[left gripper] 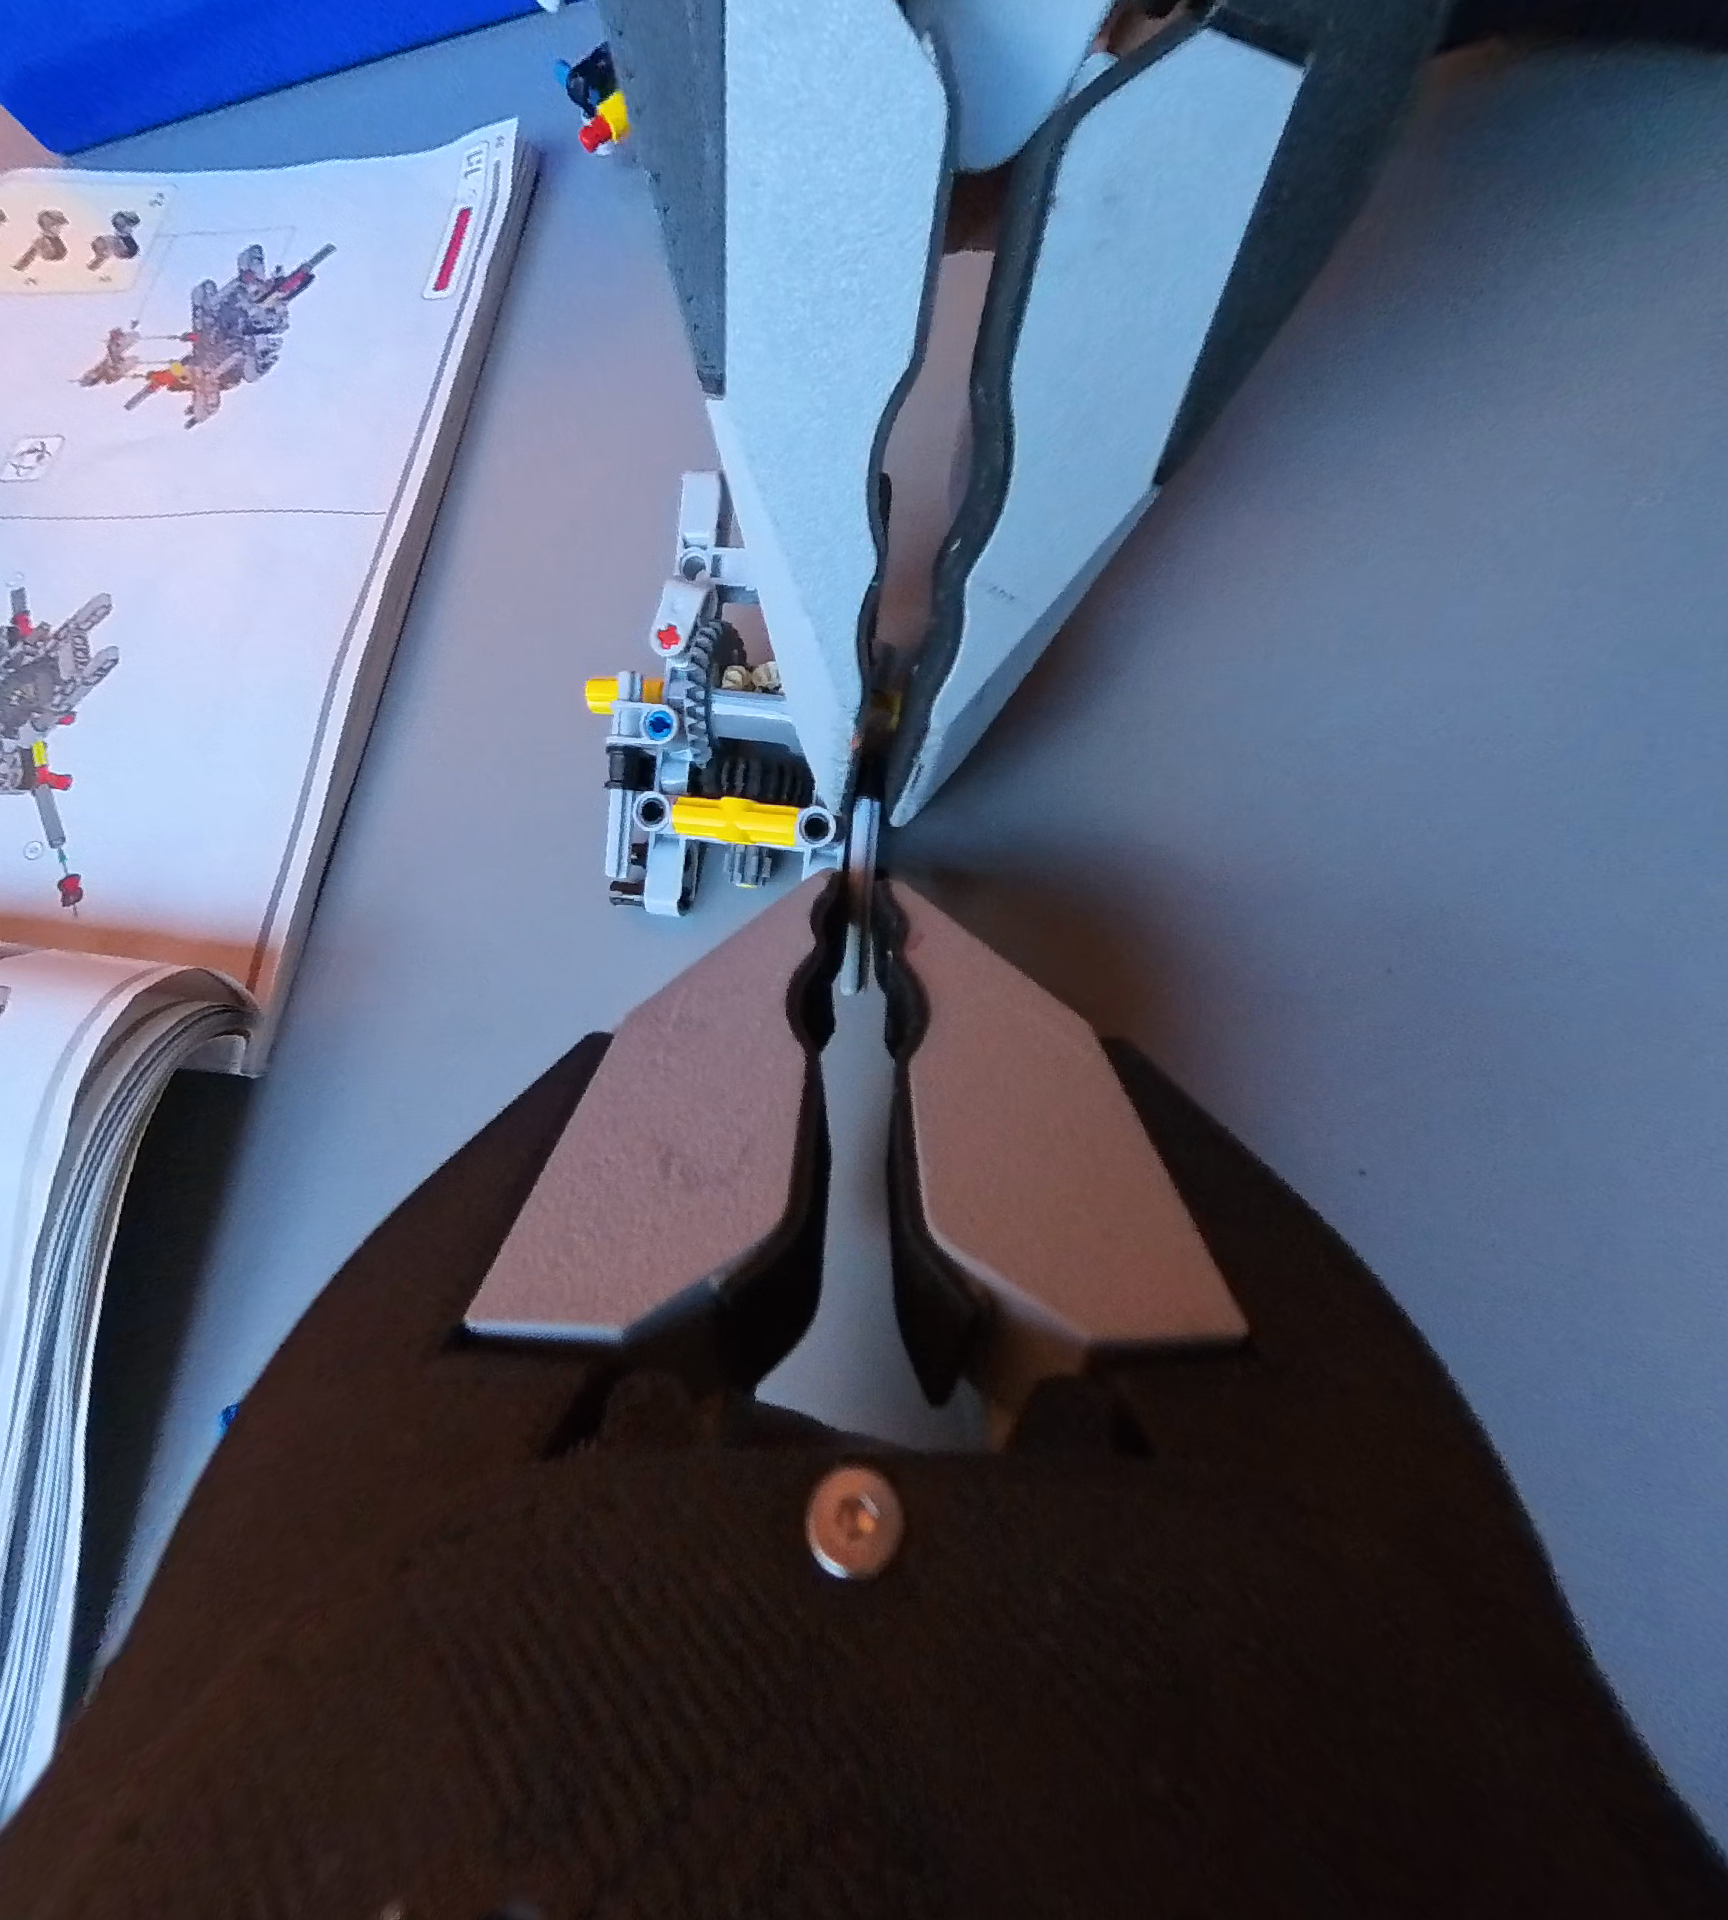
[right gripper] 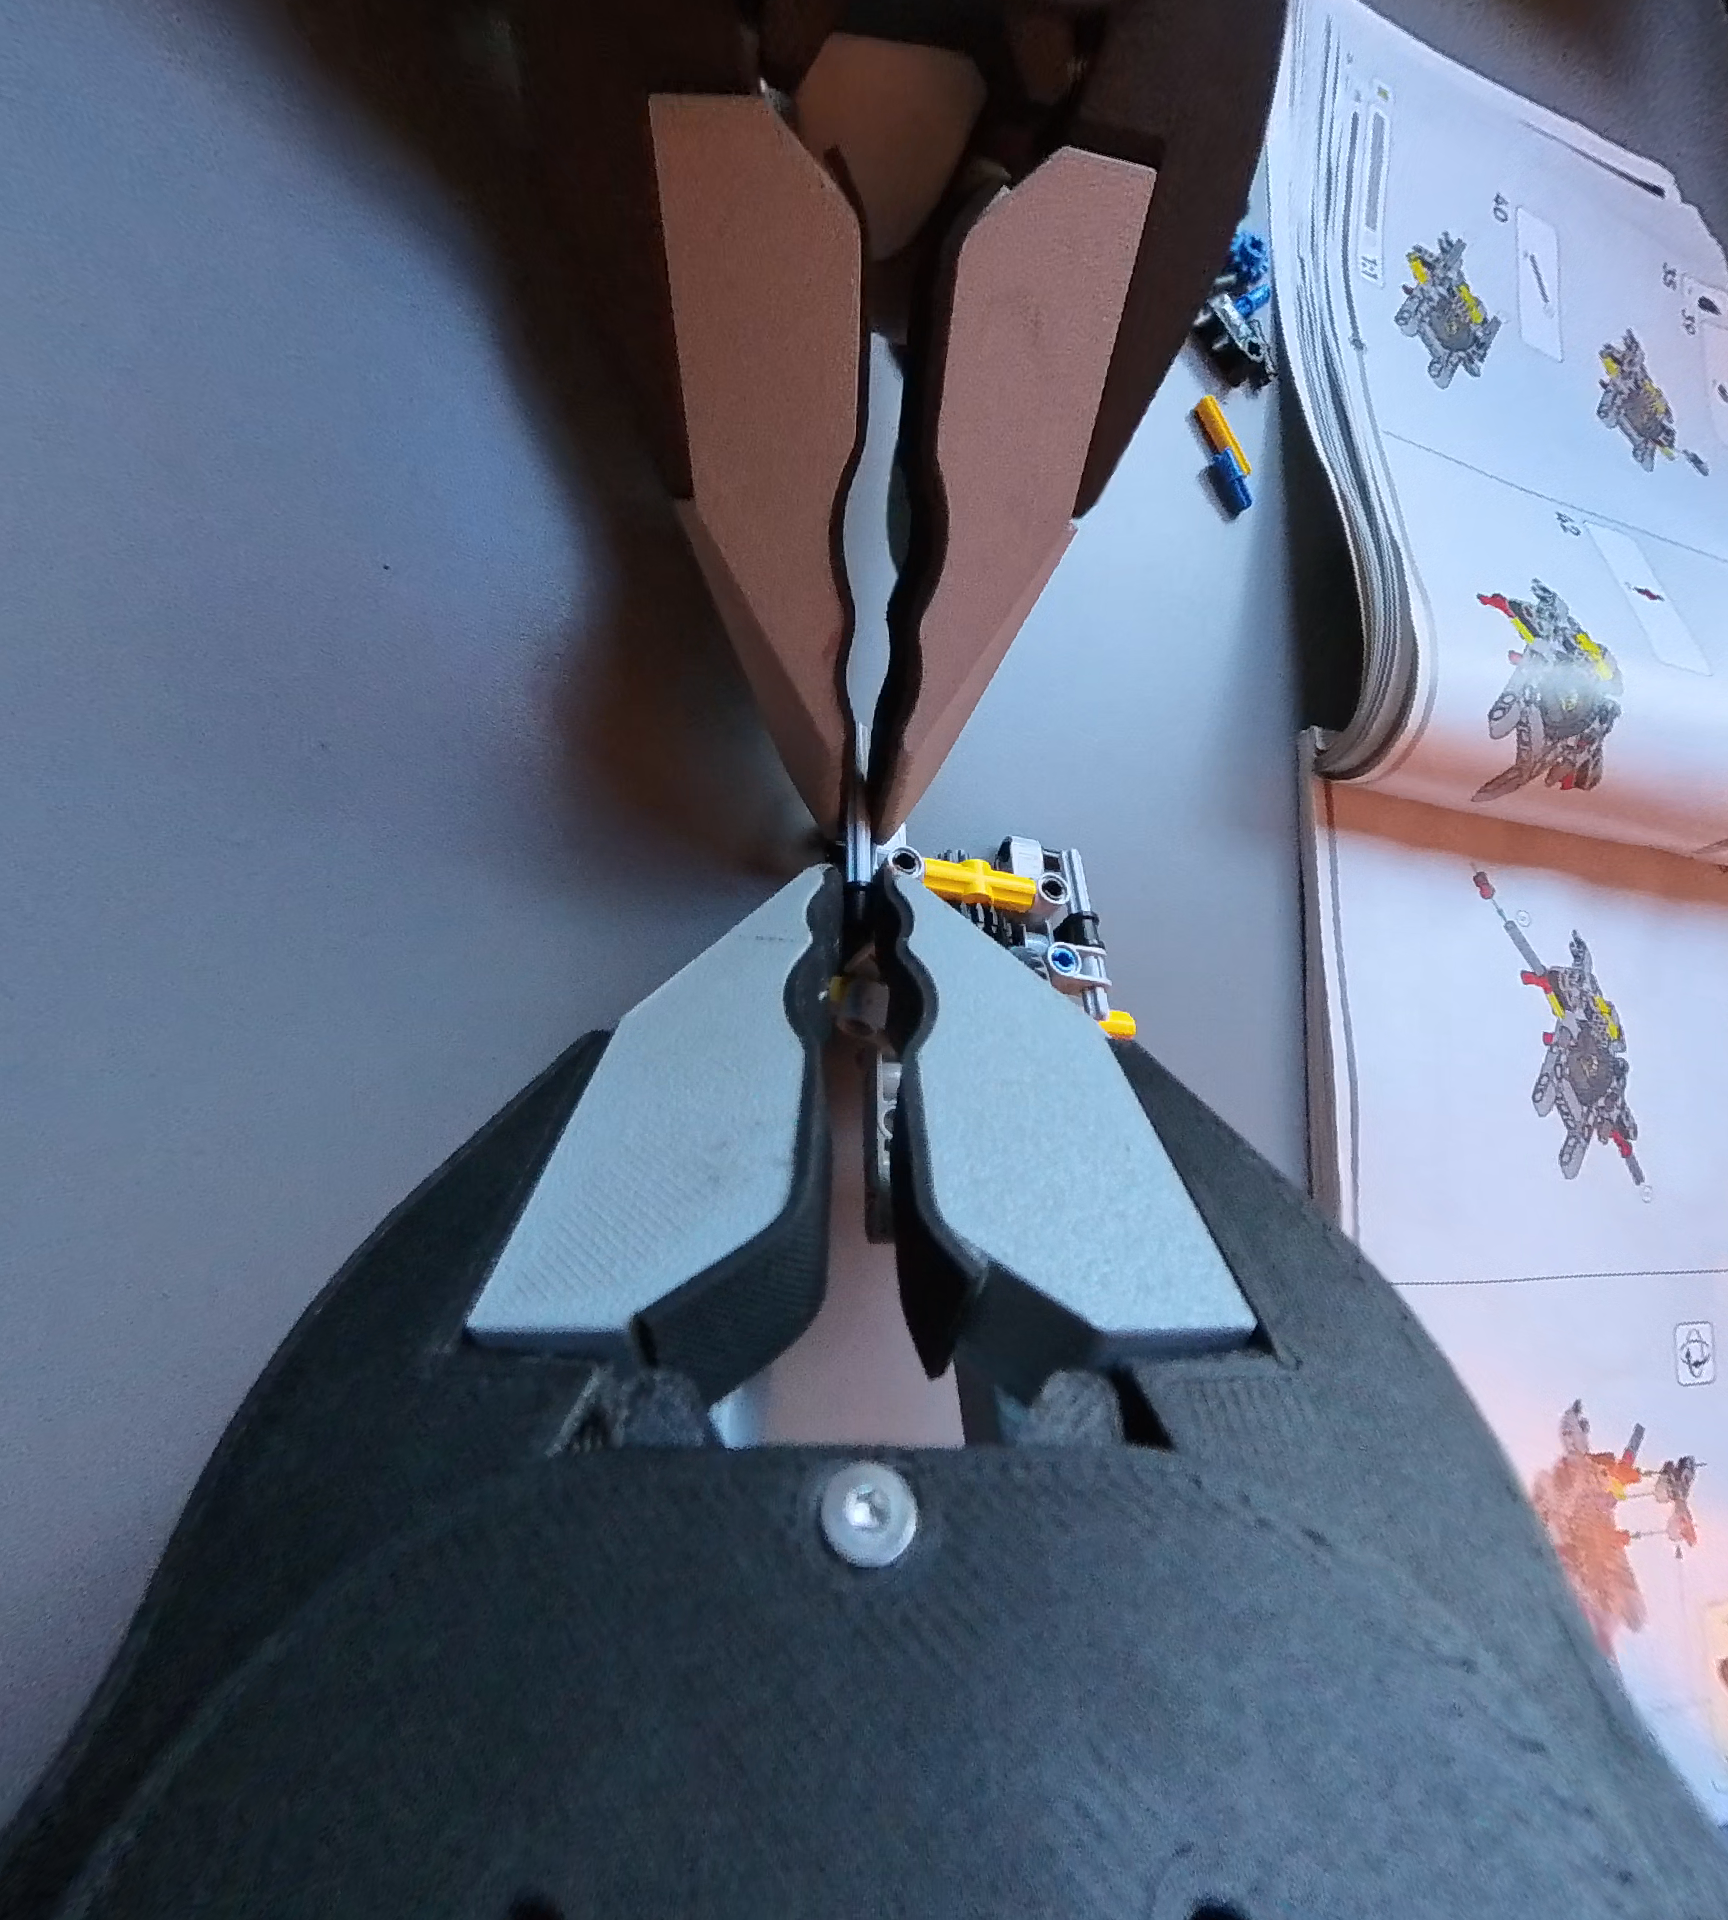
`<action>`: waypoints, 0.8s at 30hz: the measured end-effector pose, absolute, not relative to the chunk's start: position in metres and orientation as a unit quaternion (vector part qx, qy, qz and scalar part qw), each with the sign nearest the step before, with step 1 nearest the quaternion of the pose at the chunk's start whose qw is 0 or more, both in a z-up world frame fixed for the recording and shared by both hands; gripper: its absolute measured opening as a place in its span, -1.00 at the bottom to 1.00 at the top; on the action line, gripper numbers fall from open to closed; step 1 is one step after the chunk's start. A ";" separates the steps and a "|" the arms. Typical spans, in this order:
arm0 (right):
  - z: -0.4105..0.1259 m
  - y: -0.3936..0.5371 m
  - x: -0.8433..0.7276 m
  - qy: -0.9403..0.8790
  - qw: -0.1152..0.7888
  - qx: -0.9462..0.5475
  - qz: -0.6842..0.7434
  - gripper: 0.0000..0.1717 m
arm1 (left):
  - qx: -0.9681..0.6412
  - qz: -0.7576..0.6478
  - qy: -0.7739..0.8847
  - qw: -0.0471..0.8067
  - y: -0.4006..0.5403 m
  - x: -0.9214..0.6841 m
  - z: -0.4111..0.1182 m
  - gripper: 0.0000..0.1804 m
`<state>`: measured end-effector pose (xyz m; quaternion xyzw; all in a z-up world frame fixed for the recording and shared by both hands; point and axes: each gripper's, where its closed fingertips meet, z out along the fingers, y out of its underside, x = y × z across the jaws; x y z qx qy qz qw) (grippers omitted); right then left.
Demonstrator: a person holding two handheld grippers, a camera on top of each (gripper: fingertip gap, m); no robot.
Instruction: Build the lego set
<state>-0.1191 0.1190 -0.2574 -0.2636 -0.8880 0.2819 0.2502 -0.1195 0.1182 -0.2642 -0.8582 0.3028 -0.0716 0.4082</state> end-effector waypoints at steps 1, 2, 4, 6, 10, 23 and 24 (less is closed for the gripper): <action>-0.257 0.119 -0.119 -0.887 0.247 -0.266 0.287 -0.96 | -0.859 -0.075 0.302 0.406 0.118 -0.119 -0.264 -0.98; -0.257 0.119 -0.119 -0.886 0.245 -0.268 0.289 -0.96 | -0.861 -0.078 0.301 0.403 0.118 -0.119 -0.264 -0.98; -0.257 0.119 -0.119 -0.886 0.246 -0.267 0.288 -0.96 | -0.864 -0.085 0.299 0.396 0.118 -0.119 -0.264 -0.98; -0.257 0.119 -0.119 -0.886 0.248 -0.266 0.289 -0.96 | -0.866 -0.088 0.299 0.392 0.118 -0.119 -0.264 -0.98; -0.257 0.119 -0.119 -0.885 0.248 -0.263 0.294 -0.95 | -0.866 -0.082 0.307 0.385 0.119 -0.119 -0.264 -0.98; -0.257 0.119 -0.119 -0.880 0.242 -0.268 0.309 -0.95 | -0.865 -0.078 0.310 0.387 0.122 -0.118 -0.264 -0.99; -0.257 0.119 -0.119 -0.880 0.242 -0.268 0.309 -0.96 | -0.865 -0.081 0.307 0.388 0.122 -0.118 -0.264 -0.99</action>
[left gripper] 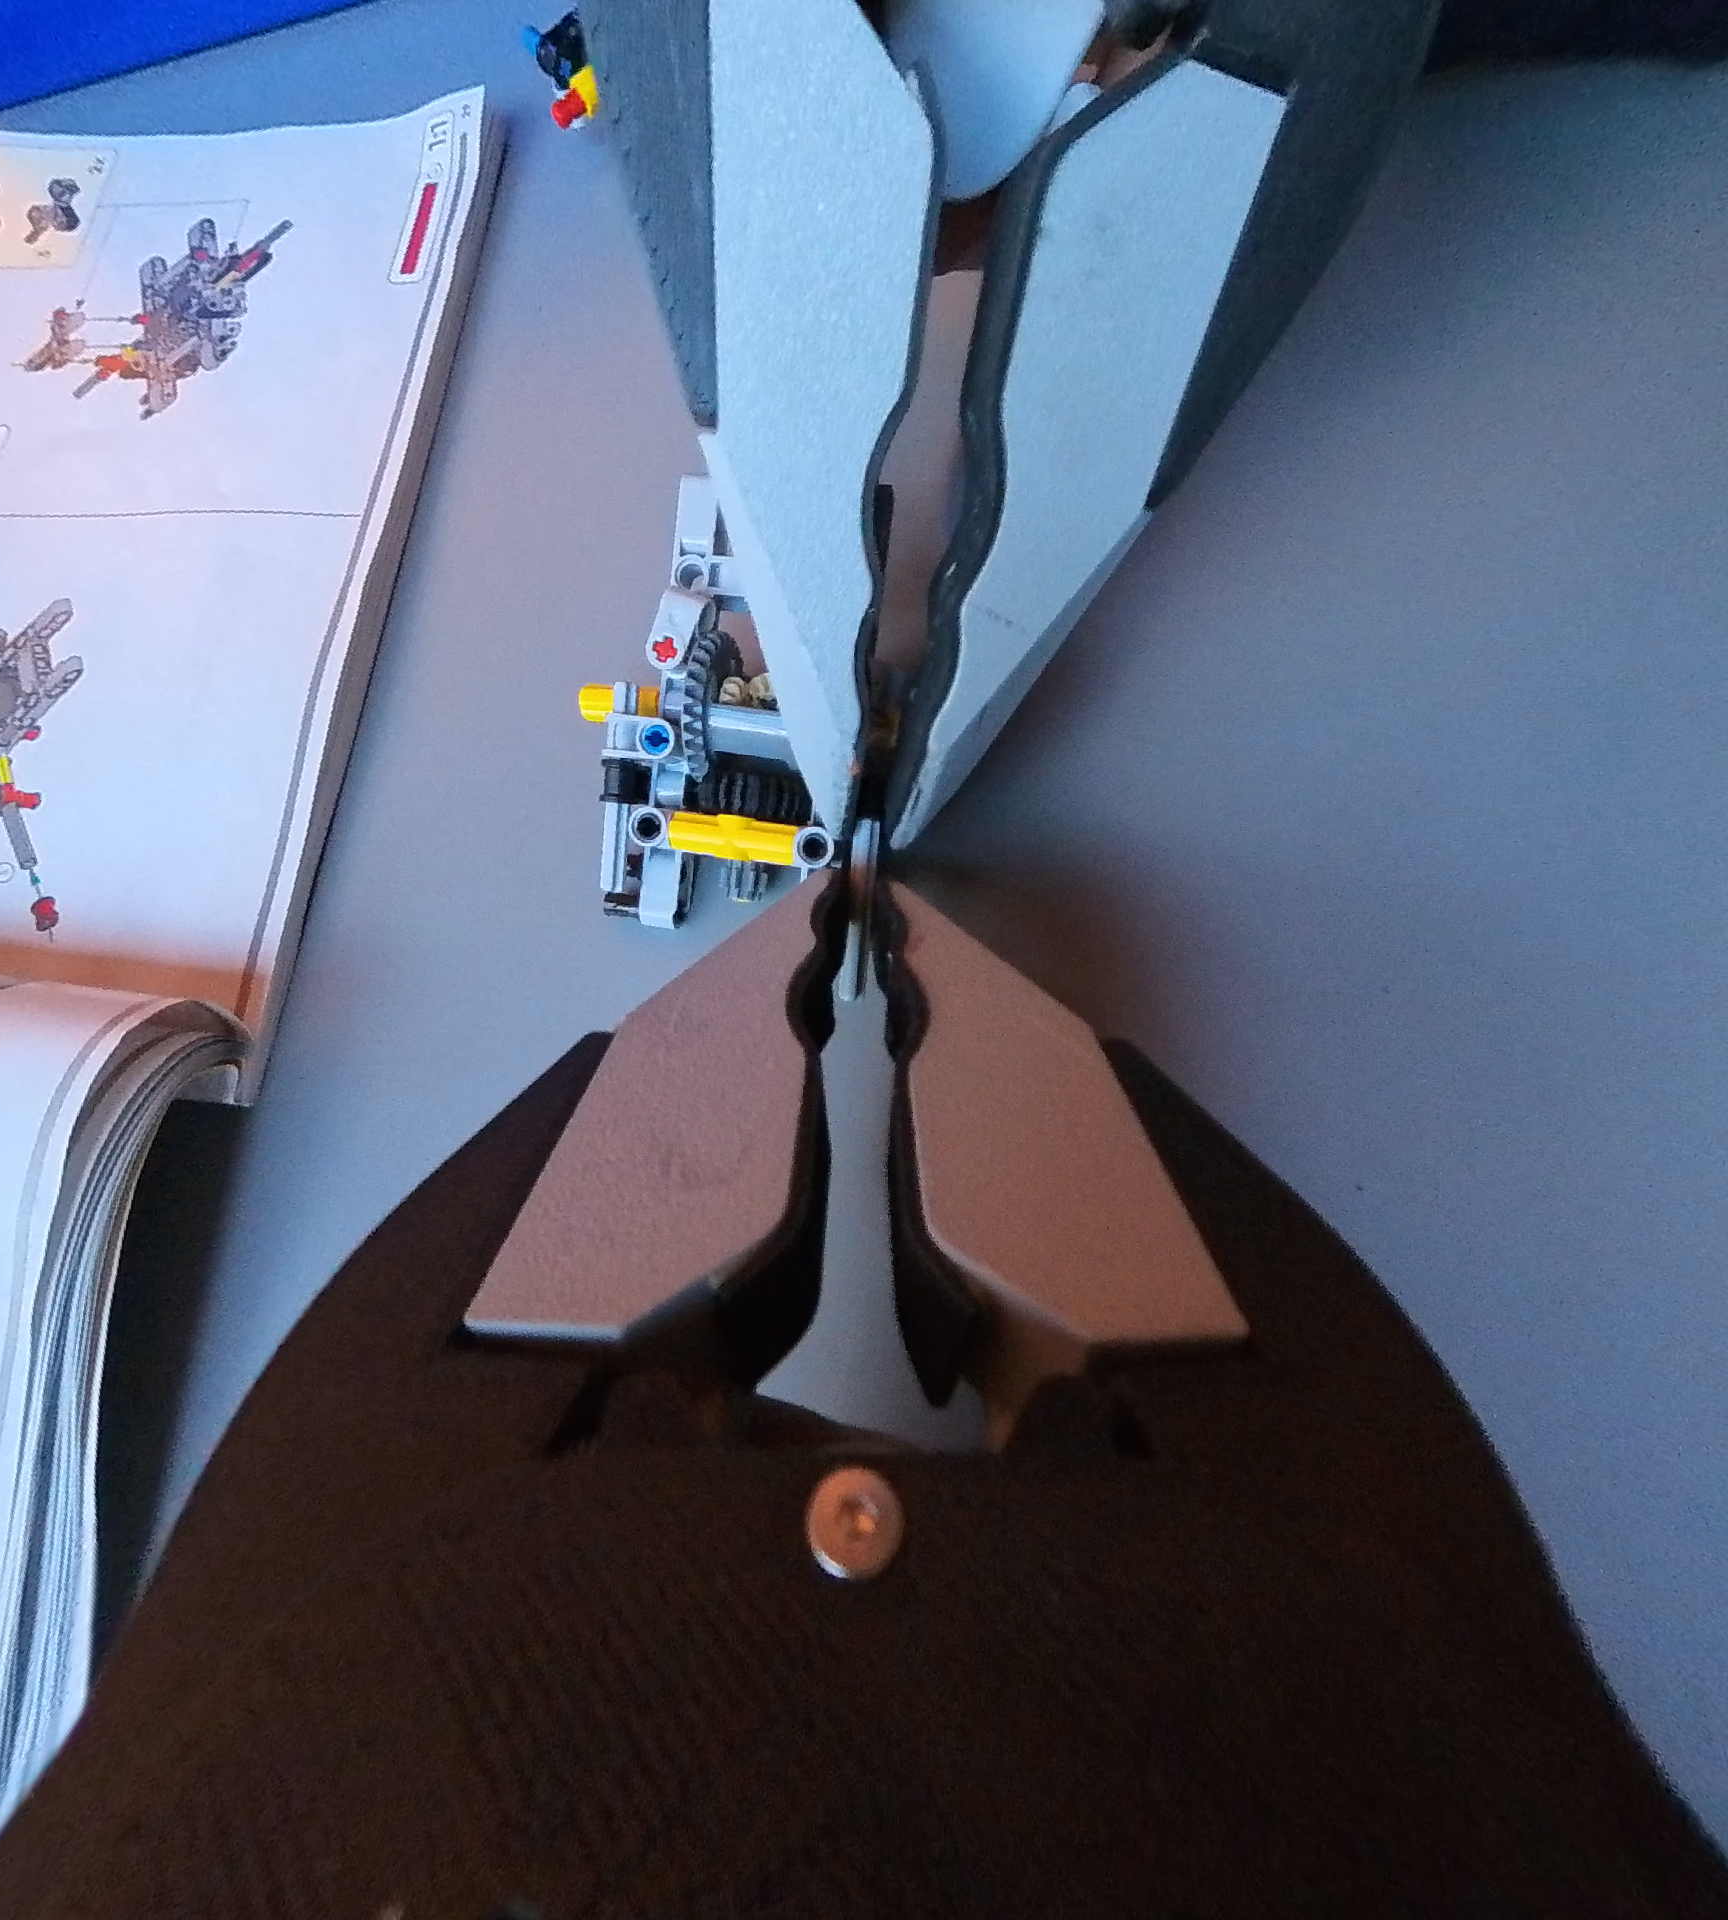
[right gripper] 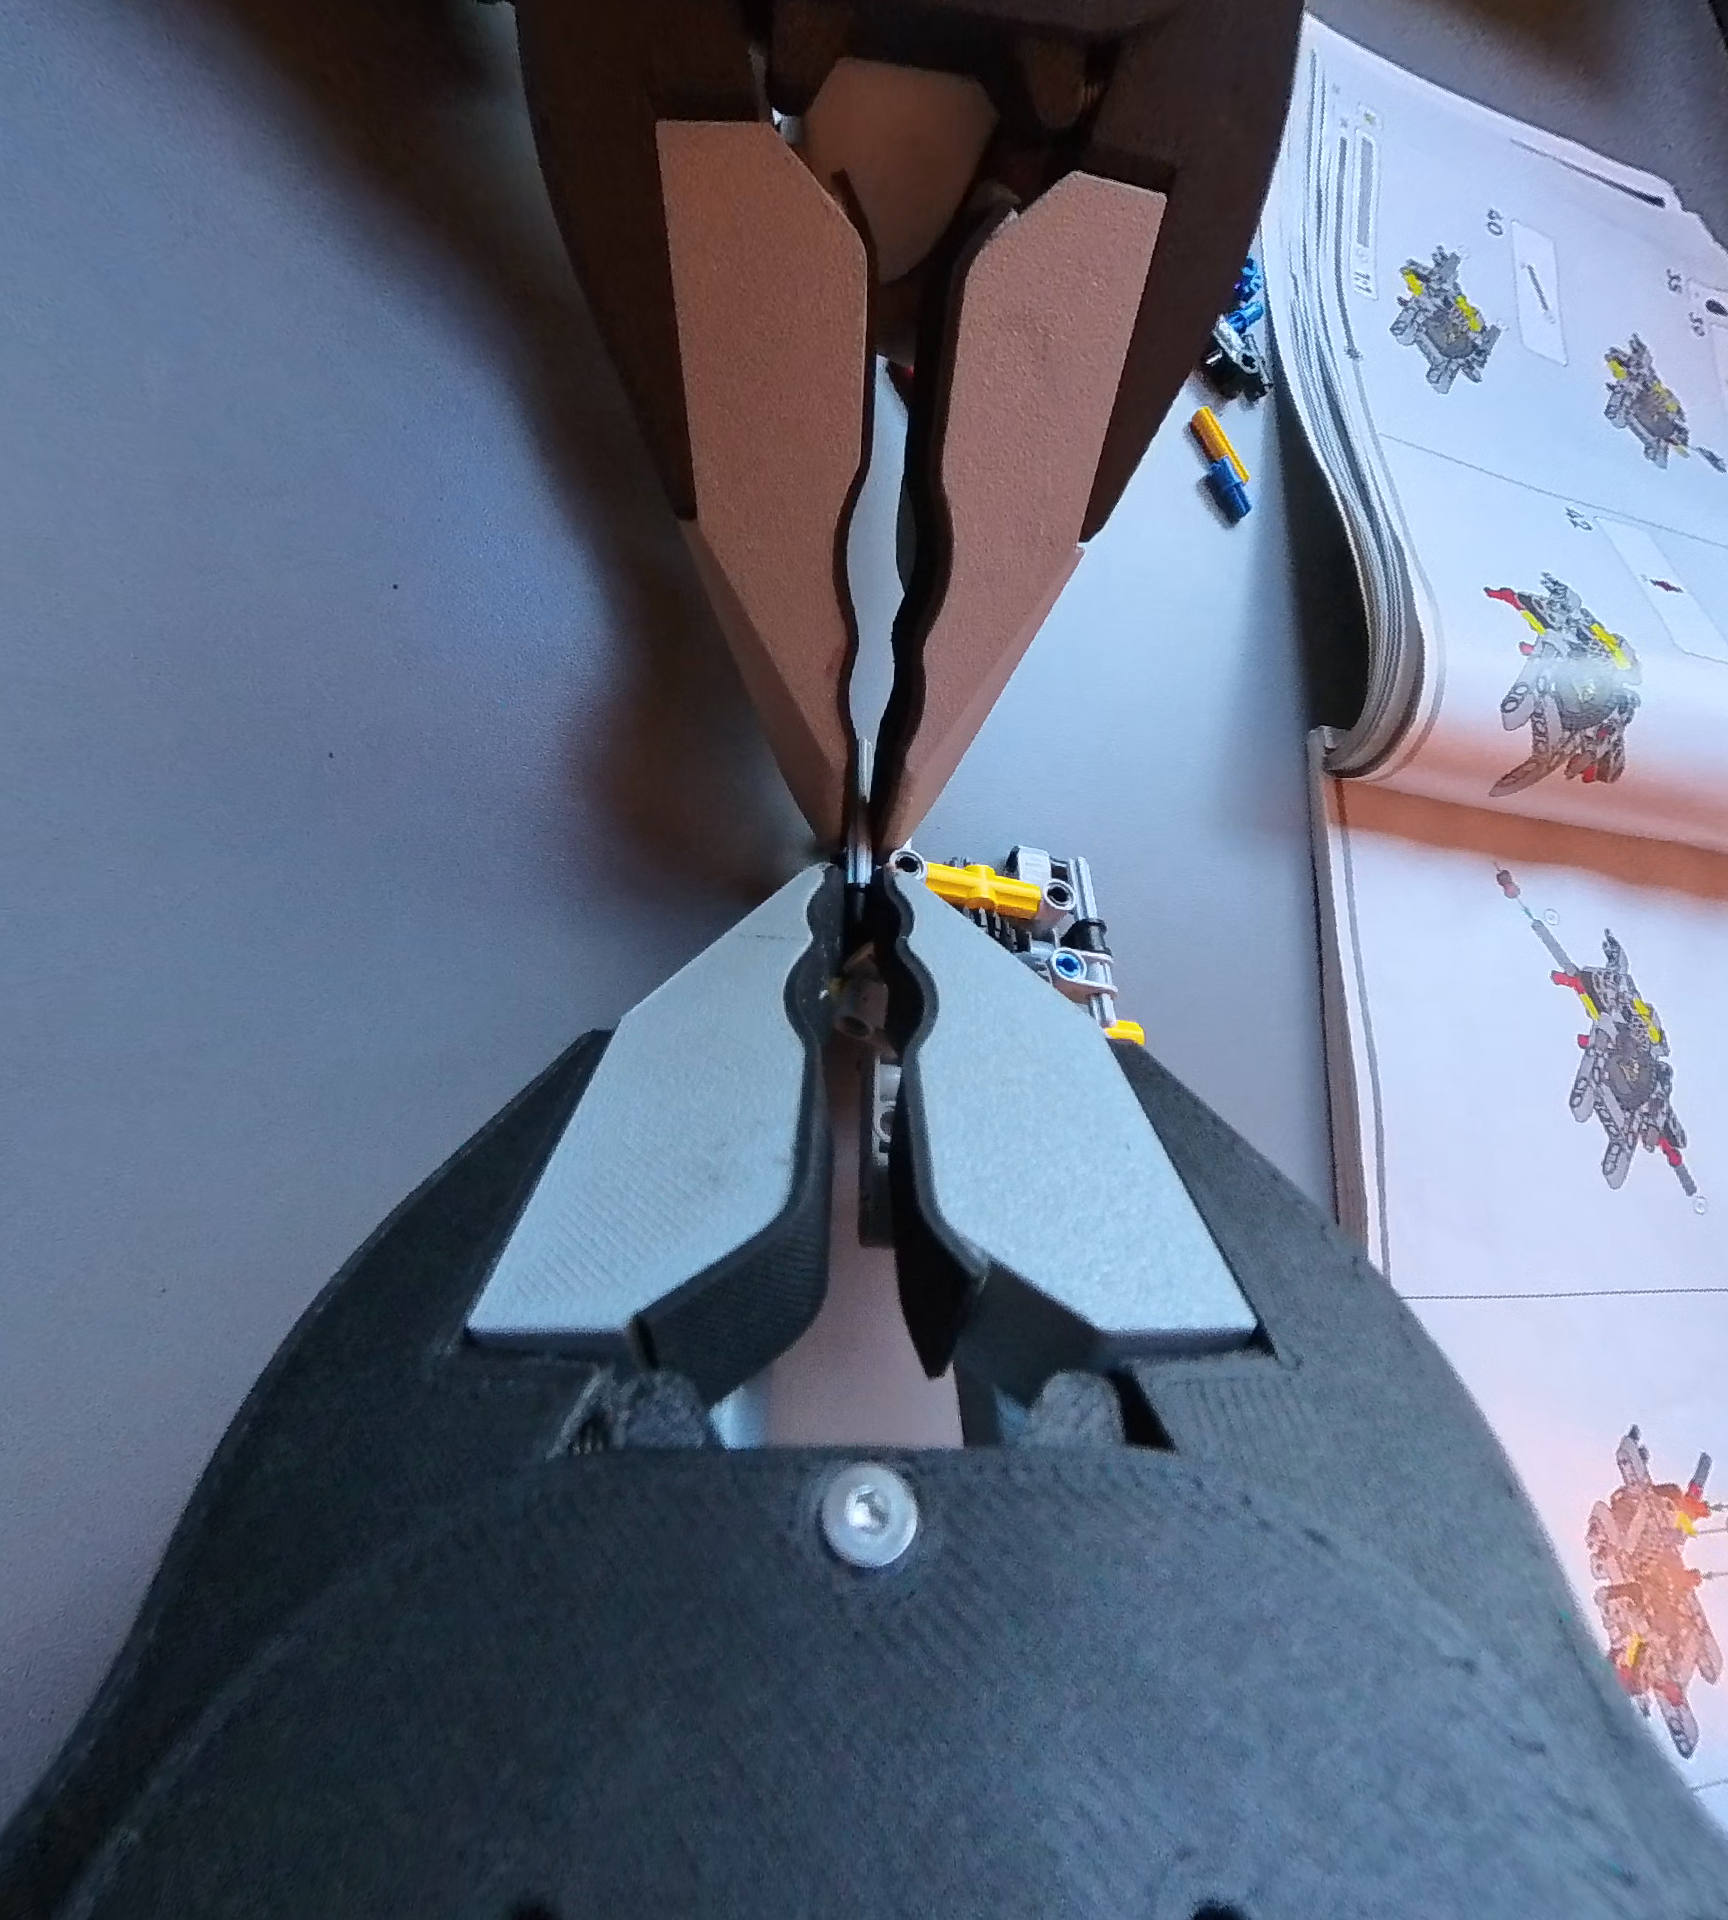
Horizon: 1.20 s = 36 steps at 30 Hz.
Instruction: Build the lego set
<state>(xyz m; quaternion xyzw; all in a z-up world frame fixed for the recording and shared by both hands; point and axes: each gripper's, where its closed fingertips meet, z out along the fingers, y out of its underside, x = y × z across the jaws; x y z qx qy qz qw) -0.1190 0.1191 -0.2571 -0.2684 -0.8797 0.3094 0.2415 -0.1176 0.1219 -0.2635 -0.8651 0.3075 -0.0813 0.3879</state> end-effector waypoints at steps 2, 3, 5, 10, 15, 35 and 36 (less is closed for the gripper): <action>-0.257 0.119 -0.119 -0.879 0.244 -0.268 0.310 -0.96 | -0.867 -0.102 0.290 0.393 0.122 -0.118 -0.263 -0.98; -0.257 0.119 -0.120 -0.876 0.248 -0.269 0.316 -0.96 | -0.866 -0.110 0.283 0.397 0.123 -0.119 -0.263 -0.98; -0.256 0.118 -0.122 -0.864 0.256 -0.269 0.340 -0.96 | -0.866 -0.115 0.282 0.398 0.120 -0.123 -0.263 -0.97; -0.255 0.118 -0.123 -0.859 0.275 -0.252 0.351 -0.96 | -0.868 -0.100 0.295 0.388 0.111 -0.129 -0.269 -0.83; -0.255 0.119 -0.122 -0.859 0.273 -0.251 0.354 -0.93 | -0.867 -0.064 0.302 0.391 0.115 -0.133 -0.271 -0.95; -0.250 0.137 -0.111 -0.870 0.301 -0.232 0.313 -0.84 | -0.869 -0.085 0.298 0.385 0.113 -0.132 -0.272 -0.98; -0.249 0.138 -0.110 -0.872 0.306 -0.227 0.308 -0.84 | -0.869 -0.085 0.298 0.385 0.113 -0.132 -0.272 -0.98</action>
